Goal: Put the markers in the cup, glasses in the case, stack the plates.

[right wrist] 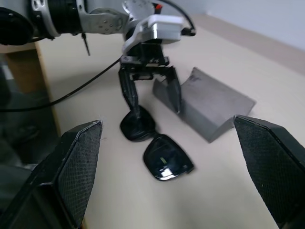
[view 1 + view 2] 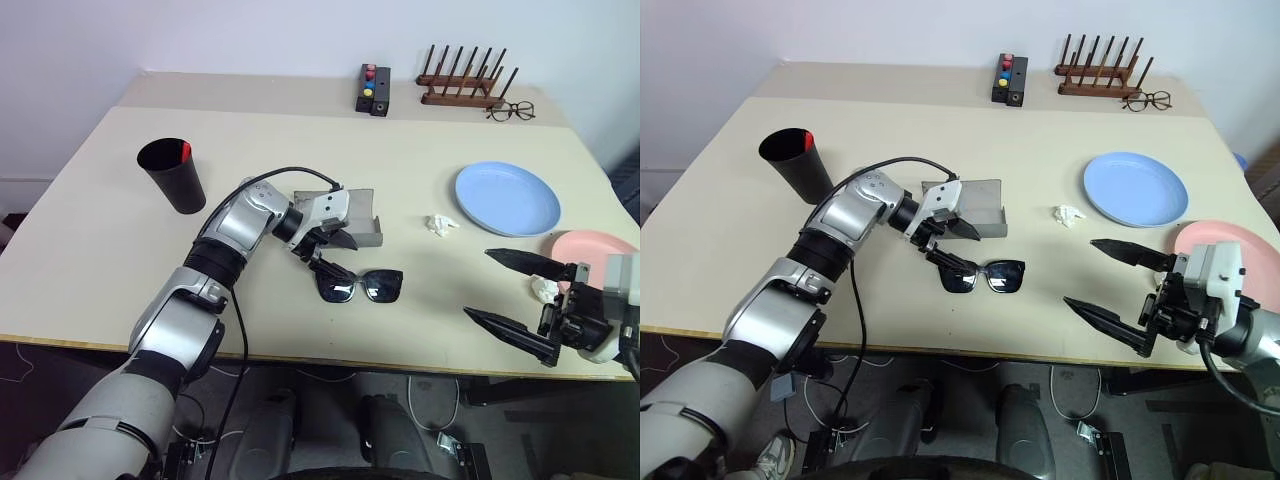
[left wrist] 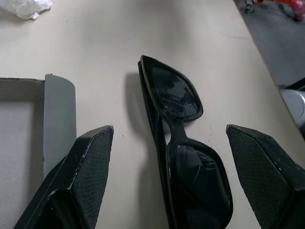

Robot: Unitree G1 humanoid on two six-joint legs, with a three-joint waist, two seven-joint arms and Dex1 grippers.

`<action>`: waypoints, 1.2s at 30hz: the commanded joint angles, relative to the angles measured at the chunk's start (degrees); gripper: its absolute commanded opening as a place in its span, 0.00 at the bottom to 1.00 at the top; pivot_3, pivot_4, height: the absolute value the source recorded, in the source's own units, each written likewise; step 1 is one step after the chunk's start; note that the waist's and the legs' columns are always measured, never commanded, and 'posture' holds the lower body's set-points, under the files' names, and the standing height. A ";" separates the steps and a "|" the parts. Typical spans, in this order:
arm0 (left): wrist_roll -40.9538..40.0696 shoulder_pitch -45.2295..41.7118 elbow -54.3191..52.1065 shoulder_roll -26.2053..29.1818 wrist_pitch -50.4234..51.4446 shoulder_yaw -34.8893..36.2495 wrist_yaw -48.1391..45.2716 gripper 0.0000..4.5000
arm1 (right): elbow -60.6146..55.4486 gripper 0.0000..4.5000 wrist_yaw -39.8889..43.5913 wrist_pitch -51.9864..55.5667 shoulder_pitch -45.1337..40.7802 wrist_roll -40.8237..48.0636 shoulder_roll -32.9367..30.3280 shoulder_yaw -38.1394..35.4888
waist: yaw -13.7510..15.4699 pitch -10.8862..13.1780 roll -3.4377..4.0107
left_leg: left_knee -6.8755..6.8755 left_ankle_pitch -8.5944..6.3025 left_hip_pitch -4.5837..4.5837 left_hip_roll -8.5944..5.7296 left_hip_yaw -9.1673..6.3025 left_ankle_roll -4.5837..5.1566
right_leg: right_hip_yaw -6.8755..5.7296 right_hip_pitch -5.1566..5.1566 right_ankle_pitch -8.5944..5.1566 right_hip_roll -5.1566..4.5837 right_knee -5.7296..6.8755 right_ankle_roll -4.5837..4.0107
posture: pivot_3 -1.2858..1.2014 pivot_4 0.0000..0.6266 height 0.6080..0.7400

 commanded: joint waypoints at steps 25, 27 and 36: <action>3.55 -1.88 3.93 -3.64 -3.01 -4.09 0.27 0.86 | 2.03 1.00 0.69 -2.77 0.89 -3.23 -0.59 1.27 | 0.00 0.00 0.00 | 0.00 -0.01 0.00 0.00 0.00 0.00 | 0.00 0.01 -0.01 0.00 -0.01 0.00 | 0.52 0.24 1.00; 4.00 -2.17 4.99 -4.43 -3.45 -4.43 0.61 0.86 | 1.57 1.00 0.35 -2.64 1.01 -3.09 -0.56 1.20 | 0.01 0.00 0.00 | 0.00 -0.01 0.00 0.00 0.01 0.00 | 0.00 0.01 -0.01 0.00 -0.02 0.01 | 0.52 0.24 1.00; 5.64 -3.89 8.60 -6.81 -4.82 -4.72 1.22 0.33 | -0.32 1.00 -1.19 -2.53 2.00 -2.56 -0.47 0.14 | -0.02 0.00 -0.01 | -0.01 -0.01 0.00 0.00 0.01 0.00 | -0.01 0.01 -0.01 0.00 -0.02 0.02 | 0.52 0.24 1.00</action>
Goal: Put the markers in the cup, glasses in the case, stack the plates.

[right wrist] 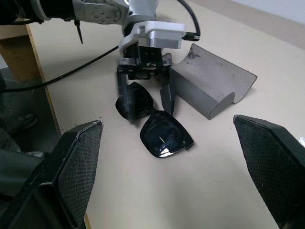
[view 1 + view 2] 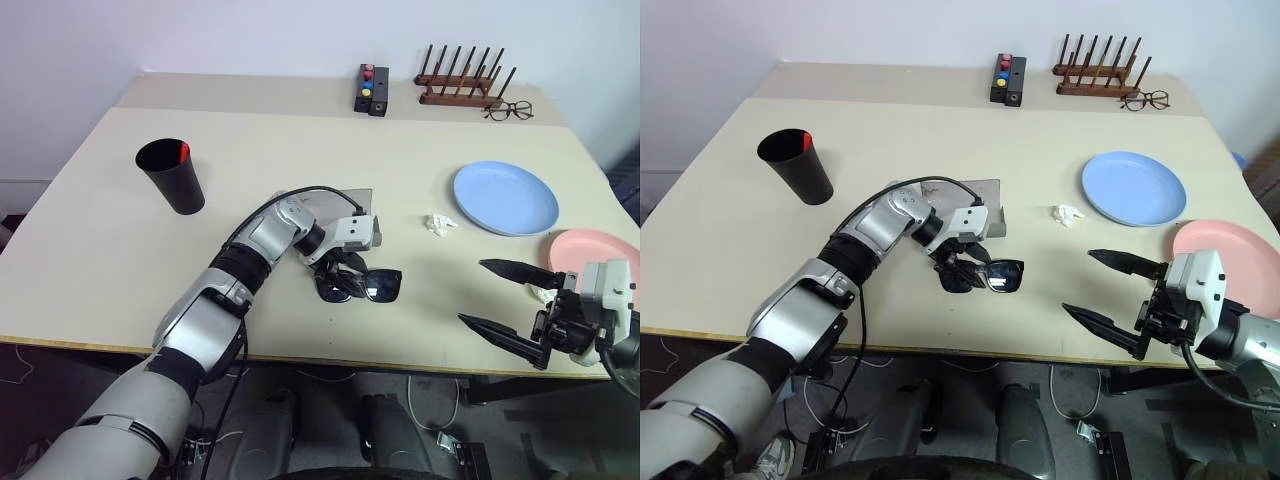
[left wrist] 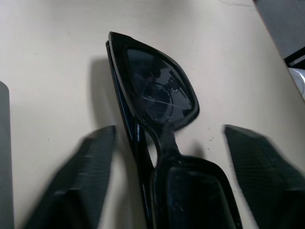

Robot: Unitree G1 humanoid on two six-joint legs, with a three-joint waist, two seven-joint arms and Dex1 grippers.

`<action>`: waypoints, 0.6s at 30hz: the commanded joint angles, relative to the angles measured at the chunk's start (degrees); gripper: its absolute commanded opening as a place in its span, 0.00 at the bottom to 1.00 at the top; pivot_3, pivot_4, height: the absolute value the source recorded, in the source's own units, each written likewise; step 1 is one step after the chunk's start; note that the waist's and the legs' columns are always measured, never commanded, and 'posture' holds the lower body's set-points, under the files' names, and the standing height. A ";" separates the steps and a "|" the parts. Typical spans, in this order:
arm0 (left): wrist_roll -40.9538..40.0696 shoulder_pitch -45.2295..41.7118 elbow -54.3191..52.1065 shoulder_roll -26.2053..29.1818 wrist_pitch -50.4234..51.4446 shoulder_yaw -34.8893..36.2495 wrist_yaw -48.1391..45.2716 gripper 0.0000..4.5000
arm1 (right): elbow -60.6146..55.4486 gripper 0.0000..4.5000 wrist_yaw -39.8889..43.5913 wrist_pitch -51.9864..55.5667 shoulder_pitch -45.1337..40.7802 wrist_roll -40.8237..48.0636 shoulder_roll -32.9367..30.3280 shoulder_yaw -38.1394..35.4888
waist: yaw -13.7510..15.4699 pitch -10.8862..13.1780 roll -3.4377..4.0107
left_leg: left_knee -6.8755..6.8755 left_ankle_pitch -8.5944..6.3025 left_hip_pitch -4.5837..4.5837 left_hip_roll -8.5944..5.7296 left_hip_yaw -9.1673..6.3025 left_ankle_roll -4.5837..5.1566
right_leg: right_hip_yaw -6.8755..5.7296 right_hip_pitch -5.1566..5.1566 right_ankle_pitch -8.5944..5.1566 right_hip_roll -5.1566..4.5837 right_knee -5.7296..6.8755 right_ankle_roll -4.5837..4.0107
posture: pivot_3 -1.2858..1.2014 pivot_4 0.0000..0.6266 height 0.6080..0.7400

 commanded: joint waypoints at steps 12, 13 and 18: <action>-3.12 -0.47 -4.49 0.72 -4.98 2.59 -2.10 0.02 | -1.18 1.00 -1.29 -1.09 -0.44 0.73 -0.28 -1.55 | -0.04 -0.05 0.08 | 0.04 -0.02 0.08 0.03 0.00 -0.02 | -0.09 0.23 -0.08 -0.07 -0.10 0.26 | 0.52 0.24 1.00; -4.26 -0.29 -5.95 0.89 -4.96 3.28 -2.72 0.02 | -0.99 1.00 -1.31 -1.14 -0.66 0.64 -0.30 -1.41 | -0.05 -0.04 0.08 | 0.04 -0.02 0.08 0.03 0.00 -0.01 | -0.09 0.22 -0.07 -0.07 -0.10 0.24 | 0.52 0.24 1.00; -10.71 -3.11 -8.79 0.98 1.90 9.03 -2.98 0.02 | 0.36 1.00 -1.40 -1.47 -2.78 -0.13 -0.29 0.12 | -0.02 0.00 0.07 | 0.03 -0.01 0.00 0.03 0.01 0.00 | -0.09 0.12 0.06 -0.07 -0.11 0.05 | 0.52 0.24 1.00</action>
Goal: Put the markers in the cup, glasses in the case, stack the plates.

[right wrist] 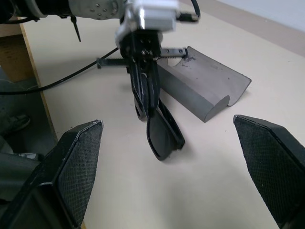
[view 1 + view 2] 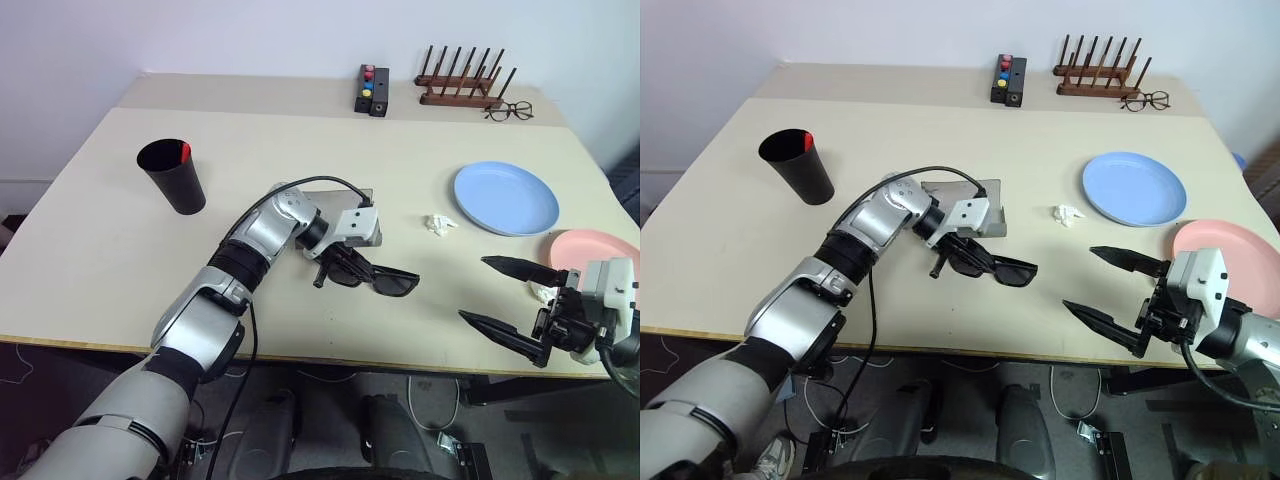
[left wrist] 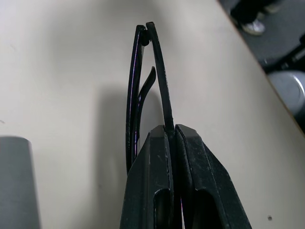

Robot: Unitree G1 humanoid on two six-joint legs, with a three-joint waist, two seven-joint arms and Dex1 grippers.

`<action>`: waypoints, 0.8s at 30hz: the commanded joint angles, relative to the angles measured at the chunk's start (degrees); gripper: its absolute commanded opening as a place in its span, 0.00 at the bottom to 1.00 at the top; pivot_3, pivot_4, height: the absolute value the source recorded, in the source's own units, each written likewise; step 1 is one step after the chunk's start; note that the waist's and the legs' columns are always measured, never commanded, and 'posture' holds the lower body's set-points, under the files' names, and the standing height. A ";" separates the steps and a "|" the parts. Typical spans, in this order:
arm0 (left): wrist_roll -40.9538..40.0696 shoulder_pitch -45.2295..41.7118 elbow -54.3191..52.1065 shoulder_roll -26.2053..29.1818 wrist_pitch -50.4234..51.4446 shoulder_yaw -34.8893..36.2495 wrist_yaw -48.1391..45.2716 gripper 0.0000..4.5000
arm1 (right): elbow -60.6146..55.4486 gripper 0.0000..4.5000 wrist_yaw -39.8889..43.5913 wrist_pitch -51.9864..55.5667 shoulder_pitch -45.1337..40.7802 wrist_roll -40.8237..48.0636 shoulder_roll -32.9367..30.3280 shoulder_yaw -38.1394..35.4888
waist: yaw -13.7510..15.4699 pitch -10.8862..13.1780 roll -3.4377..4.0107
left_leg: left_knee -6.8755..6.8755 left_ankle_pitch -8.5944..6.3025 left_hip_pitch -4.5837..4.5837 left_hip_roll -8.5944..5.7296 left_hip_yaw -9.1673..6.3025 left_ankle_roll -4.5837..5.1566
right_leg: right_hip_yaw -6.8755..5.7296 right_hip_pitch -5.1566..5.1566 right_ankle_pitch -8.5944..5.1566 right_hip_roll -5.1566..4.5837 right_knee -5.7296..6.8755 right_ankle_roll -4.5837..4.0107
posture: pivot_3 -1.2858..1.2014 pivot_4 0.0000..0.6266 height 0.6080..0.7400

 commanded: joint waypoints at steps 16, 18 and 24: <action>5.19 -20.34 28.94 5.81 -7.75 7.45 13.16 0.02 | 5.86 1.00 0.05 -3.68 -9.61 -3.03 0.52 7.87 | 0.10 0.07 -0.03 | -0.07 -0.02 -0.02 -0.01 0.04 0.04 | -0.04 -0.10 0.03 0.05 0.07 0.40 | 0.52 0.24 1.00; 6.79 -19.65 29.98 5.62 -9.37 6.65 12.50 0.02 | 5.68 1.00 -0.16 -3.74 -9.69 -3.11 0.73 8.13 | 0.31 0.07 -0.03 | -0.04 -0.02 -0.06 -0.06 0.03 0.04 | -0.04 -0.06 0.04 0.02 0.03 0.38 | 0.52 0.24 1.00; 8.40 -17.99 31.06 2.50 -10.01 6.61 11.48 0.02 | 4.56 1.00 -0.93 -3.77 -8.94 -3.01 1.23 8.49 | 0.12 0.08 -0.04 | -0.02 -0.04 -0.09 -0.08 0.03 0.08 | -0.04 -0.04 0.04 0.00 -0.03 0.39 | 0.52 0.24 1.00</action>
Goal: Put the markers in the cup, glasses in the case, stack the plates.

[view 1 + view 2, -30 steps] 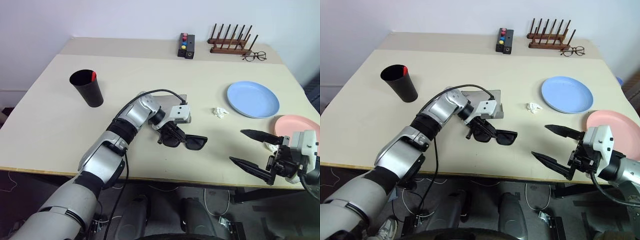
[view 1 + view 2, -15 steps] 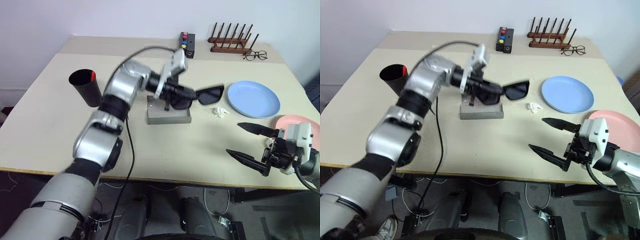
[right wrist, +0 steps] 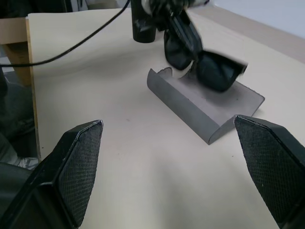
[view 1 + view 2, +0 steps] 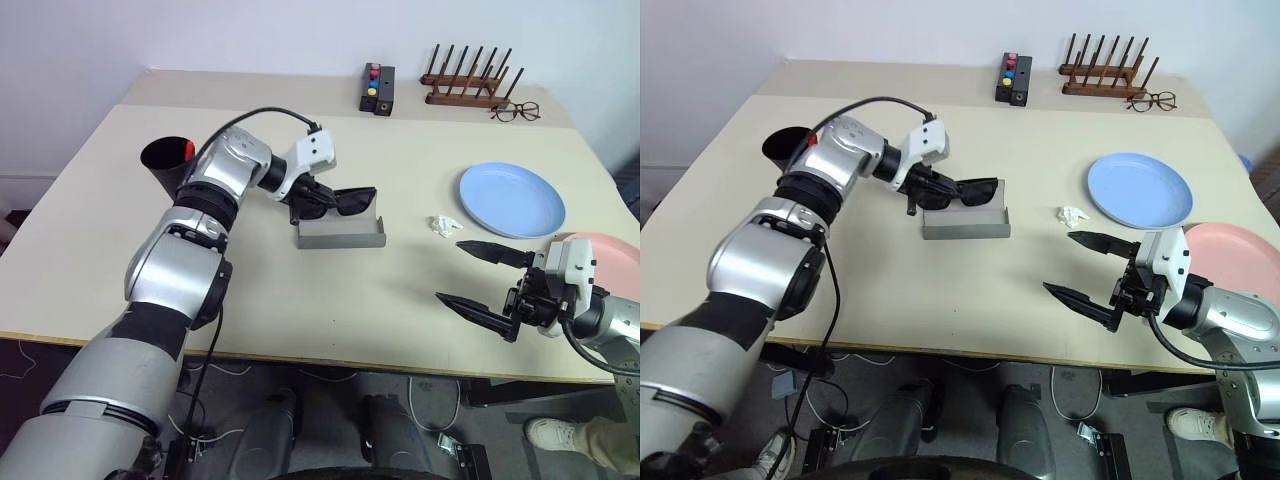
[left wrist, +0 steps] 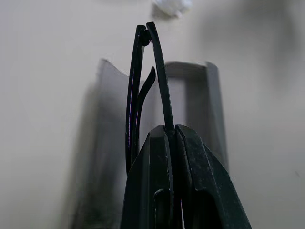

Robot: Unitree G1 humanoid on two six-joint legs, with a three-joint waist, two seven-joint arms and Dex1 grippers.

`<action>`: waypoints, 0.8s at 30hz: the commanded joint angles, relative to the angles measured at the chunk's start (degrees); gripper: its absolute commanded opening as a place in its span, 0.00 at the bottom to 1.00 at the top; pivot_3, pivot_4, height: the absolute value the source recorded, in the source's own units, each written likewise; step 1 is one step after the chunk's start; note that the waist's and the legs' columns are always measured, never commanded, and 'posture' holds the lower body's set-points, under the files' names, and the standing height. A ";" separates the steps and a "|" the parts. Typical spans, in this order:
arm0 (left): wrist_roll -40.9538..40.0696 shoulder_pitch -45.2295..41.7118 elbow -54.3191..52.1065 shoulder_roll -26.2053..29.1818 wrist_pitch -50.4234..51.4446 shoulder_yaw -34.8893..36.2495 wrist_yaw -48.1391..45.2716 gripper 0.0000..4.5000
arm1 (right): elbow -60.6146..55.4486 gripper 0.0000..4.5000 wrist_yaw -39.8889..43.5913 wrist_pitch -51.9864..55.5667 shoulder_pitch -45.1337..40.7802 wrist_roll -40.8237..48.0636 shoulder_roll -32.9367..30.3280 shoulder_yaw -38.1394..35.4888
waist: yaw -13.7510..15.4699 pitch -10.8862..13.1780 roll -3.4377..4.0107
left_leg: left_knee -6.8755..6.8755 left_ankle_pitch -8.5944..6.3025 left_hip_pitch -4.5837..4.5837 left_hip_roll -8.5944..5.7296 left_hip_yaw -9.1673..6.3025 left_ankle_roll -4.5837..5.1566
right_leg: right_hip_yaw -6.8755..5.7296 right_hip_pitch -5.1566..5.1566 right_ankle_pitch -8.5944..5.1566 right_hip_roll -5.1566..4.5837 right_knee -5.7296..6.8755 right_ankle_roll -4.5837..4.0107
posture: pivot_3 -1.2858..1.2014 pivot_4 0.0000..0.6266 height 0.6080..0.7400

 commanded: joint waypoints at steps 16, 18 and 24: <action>0.82 1.68 -2.73 -2.51 0.04 0.86 -3.38 0.02 | -4.94 1.00 -2.49 -0.12 2.83 1.98 -0.19 -2.82 | -0.25 0.00 0.00 | 0.01 0.00 0.02 0.03 0.02 0.00 | 0.00 -0.03 0.01 0.01 0.08 0.02 | 0.52 0.24 1.00; 1.03 1.98 -2.76 -2.00 0.21 0.65 -3.91 0.02 | -4.97 1.00 -2.55 -0.12 2.91 2.05 -0.26 -2.85 | -0.25 0.00 0.00 | 0.00 0.00 0.02 0.03 0.01 0.00 | 0.00 -0.03 0.01 0.01 0.08 0.02 | 0.52 0.24 1.00; 1.74 2.99 -3.62 -0.32 -0.24 0.11 -5.29 0.46 | -4.49 1.00 -2.40 -0.25 2.73 2.07 -0.56 -3.04 | -0.29 0.00 0.01 | -0.02 0.00 0.04 0.04 0.02 0.00 | 0.00 -0.04 0.01 0.02 0.09 0.01 | 0.52 0.24 1.00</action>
